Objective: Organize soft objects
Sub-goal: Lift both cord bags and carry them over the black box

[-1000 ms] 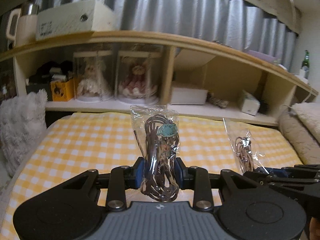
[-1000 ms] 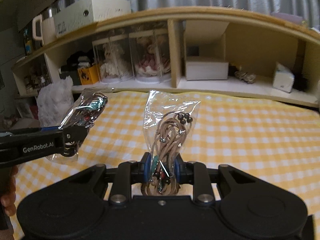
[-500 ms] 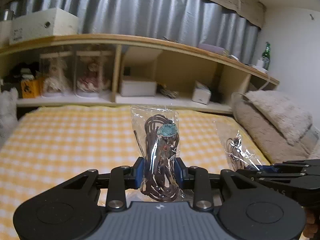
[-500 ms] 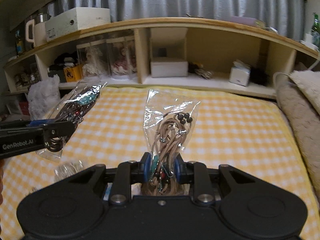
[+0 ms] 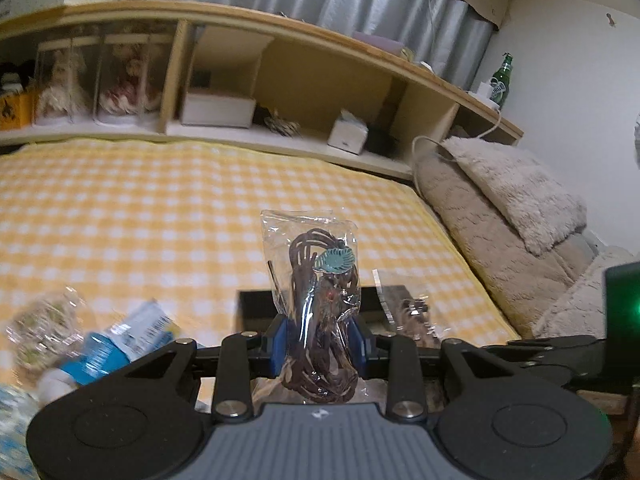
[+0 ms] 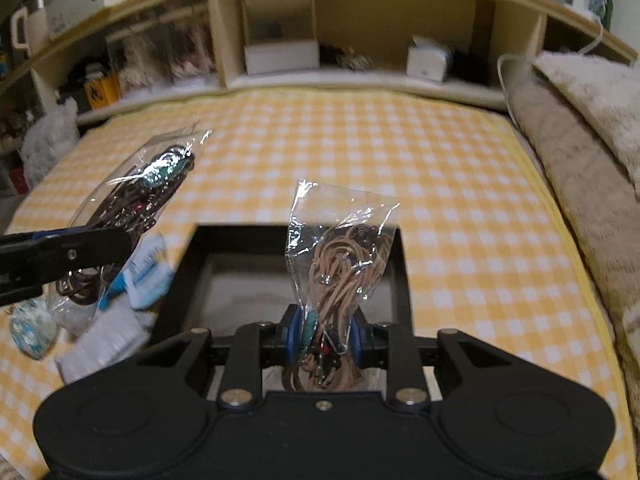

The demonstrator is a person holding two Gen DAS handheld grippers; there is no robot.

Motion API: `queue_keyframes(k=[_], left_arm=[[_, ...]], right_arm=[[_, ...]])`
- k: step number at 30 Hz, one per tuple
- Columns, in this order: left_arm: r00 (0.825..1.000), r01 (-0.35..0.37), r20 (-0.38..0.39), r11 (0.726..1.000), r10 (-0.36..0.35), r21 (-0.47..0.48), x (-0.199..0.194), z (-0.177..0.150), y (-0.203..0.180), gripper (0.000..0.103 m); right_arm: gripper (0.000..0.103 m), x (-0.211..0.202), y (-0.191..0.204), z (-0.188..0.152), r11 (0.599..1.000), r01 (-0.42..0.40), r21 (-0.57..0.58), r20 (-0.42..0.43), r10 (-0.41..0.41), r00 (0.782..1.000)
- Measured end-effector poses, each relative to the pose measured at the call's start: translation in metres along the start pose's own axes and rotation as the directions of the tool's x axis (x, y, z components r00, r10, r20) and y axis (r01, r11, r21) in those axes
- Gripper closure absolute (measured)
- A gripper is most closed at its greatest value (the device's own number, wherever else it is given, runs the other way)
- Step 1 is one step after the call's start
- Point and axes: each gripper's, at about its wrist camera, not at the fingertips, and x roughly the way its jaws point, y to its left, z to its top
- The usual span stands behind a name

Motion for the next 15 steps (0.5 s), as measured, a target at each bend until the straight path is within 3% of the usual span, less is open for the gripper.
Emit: queue_keyframes(k=[8,11,13,15], left_arm=[[0.999,0.014,-0.041,0.999,-0.015,-0.034,0.022,-0.011,-0.004,0.069],[0.999,0.017,-0.049,0.999,-0.019,-0.043,0.027,-0.012,-0.002,0.069],[0.998,0.019,-0.056,0.999,-0.021,-0.046,0.029,-0.014,-0.001,0.069],[0.997,0.024,-0.067,0.998,-0.028,-0.051,0.032,-0.016,-0.001,0.069]], right_arm=[[0.075,0.024,-0.002,-0.007,0.999,-0.019,-0.029,-0.059,0.017,0.998],[0.068,0.03,-0.004,-0.008,0.999,0.018,-0.036,-0.066,-0.02,0.998],[0.057,0.027,-0.006,-0.009,0.999,0.038,-0.025,-0.069,-0.039,0.997],[0.054,0.02,-0.01,-0.008,1.0,0.025,-0.003,-0.05,-0.025,0.998]])
